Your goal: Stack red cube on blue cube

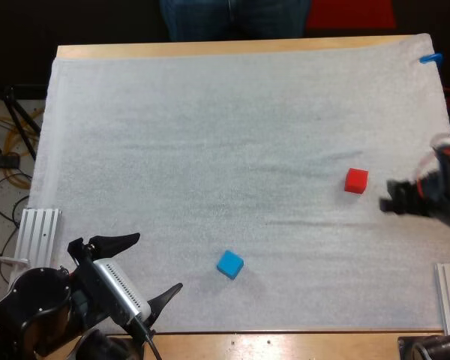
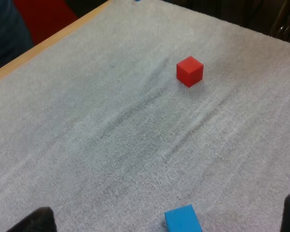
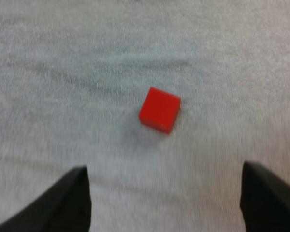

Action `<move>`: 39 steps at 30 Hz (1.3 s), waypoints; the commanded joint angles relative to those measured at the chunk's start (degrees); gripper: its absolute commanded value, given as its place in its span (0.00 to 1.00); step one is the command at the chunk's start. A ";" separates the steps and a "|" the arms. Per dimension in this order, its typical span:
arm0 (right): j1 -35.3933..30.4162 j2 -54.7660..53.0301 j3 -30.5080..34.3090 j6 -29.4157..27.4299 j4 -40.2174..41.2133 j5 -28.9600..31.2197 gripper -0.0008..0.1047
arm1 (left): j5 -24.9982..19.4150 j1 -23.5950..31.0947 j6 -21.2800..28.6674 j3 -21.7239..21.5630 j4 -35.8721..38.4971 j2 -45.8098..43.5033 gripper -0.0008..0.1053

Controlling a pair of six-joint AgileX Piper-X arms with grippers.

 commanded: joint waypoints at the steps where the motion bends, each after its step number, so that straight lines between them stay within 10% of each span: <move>1: 0.87 2.12 -1.19 2.05 -1.74 1.69 0.61 | 0.44 -0.28 0.00 -0.29 -0.38 0.14 0.83; 11: 2.42 19.99 -2.71 15.17 -8.05 4.19 0.61 | 0.44 -0.28 0.00 -0.29 -0.38 0.14 0.83; 39: 2.88 46.71 -2.71 21.63 -17.39 2.81 0.61 | 0.44 -0.28 0.00 -0.29 -0.38 0.14 0.83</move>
